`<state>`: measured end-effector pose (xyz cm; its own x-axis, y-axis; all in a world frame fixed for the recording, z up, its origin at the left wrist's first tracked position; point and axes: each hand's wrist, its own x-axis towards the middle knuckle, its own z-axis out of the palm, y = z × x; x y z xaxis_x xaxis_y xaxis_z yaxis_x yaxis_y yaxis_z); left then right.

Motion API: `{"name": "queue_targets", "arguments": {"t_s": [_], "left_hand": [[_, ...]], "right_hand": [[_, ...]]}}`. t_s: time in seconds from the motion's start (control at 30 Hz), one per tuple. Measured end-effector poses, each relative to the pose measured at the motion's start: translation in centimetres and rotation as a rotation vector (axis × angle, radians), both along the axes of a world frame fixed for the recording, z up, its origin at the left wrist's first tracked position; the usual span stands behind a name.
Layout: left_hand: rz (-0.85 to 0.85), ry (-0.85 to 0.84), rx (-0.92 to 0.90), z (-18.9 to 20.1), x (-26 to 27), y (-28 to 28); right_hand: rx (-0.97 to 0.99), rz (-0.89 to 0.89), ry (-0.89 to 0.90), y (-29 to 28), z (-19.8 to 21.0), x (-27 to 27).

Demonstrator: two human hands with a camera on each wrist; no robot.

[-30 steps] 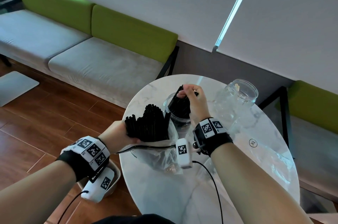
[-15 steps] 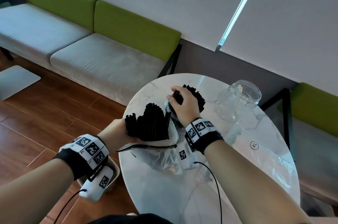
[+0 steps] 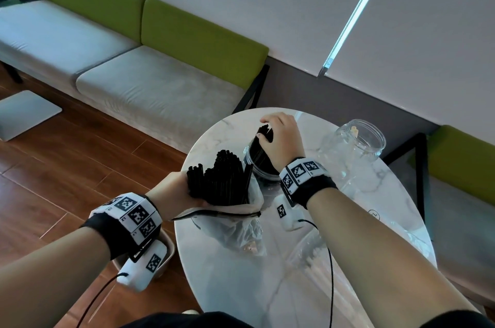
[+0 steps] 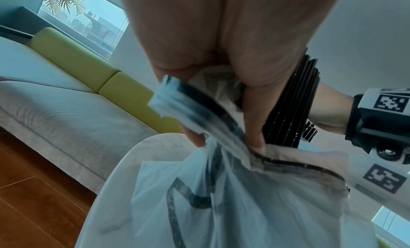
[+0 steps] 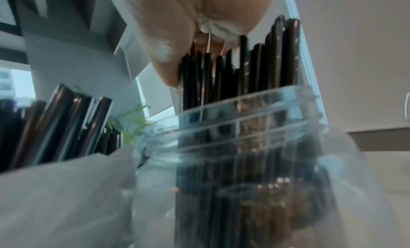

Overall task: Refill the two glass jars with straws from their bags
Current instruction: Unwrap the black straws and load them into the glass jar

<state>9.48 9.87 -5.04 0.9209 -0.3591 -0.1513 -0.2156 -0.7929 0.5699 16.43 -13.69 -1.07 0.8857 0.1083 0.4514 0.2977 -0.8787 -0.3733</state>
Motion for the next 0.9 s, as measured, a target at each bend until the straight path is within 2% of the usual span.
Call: {"name": "queue_targets", "arguments": {"t_s": [0.07,0.2,0.33,0.4,0.53,0.73,0.9], "left_hand": [[-0.005,-0.003,-0.006,0.1,-0.1,-0.1],[-0.002,-0.003,0.008,0.0,0.1,-0.1],[0.003,0.011,-0.041,-0.2,0.2,0.1],[-0.021,0.01,-0.023,-0.3,0.3,0.0],[-0.117,-0.062,0.052,-0.7,0.4,-0.2],[-0.153,-0.09,0.079,-1.0,0.6,0.0],[-0.048,-0.026,-0.01,-0.8,0.5,-0.1]], "right_hand": [[-0.123,-0.024,-0.033,-0.3,-0.2,-0.3],[-0.203,-0.016,-0.039,-1.7,-0.5,-1.3],[-0.375,0.028,0.15,-2.6,-0.7,-2.3],[-0.418,0.036,0.158,-3.0,-0.6,-2.6],[-0.283,-0.002,0.115,-4.3,0.1,-3.3],[-0.282,0.002,0.301,-5.7,-1.3,-3.1],[-0.158,0.022,0.351,-4.6,-0.9,-0.5]]}}
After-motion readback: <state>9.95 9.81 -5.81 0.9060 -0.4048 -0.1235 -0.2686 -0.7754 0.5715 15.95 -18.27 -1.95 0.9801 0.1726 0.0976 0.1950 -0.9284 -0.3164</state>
